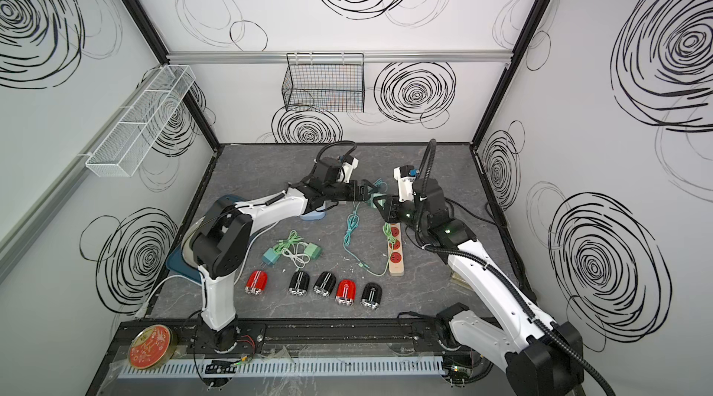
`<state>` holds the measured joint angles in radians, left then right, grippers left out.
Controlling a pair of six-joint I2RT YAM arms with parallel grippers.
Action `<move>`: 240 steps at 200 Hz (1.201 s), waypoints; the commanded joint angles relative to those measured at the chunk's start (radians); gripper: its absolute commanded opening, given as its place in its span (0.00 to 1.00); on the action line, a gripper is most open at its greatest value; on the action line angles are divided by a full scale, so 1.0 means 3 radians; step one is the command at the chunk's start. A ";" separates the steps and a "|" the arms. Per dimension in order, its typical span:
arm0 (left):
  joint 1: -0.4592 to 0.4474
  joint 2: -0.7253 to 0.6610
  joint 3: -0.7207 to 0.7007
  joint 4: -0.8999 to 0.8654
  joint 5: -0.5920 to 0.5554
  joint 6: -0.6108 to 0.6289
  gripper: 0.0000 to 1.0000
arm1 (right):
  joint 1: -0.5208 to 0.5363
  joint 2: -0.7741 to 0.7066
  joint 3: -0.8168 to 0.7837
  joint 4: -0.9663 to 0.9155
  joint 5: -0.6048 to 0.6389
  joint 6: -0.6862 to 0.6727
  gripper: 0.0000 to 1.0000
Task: Unplug the electric shaver
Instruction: Place the socket at the center of the board, then place the plug at the center of the board.
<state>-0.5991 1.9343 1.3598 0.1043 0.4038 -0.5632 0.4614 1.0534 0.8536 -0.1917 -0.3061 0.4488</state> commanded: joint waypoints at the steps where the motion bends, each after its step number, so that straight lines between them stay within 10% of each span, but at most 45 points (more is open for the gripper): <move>1: 0.0027 -0.0433 -0.0354 -0.0071 -0.0226 0.0235 0.99 | -0.0017 0.0180 0.0029 0.0260 -0.0149 -0.0016 0.07; 113: 0.0064 -0.2527 -0.2212 -0.0141 -0.0883 0.0267 0.99 | -0.0035 0.1472 -0.0160 0.1156 -0.0549 0.0205 0.07; 240: 0.0114 -0.3371 -0.2474 -0.0424 -0.1656 0.0433 0.99 | -0.0036 0.1711 -0.0263 0.1079 -0.0123 0.0234 0.35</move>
<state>-0.5793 0.9375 0.6010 -0.0097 -0.0189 -0.4690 0.4530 1.6176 0.7834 0.1493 -0.3935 0.5201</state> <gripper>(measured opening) 0.990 0.326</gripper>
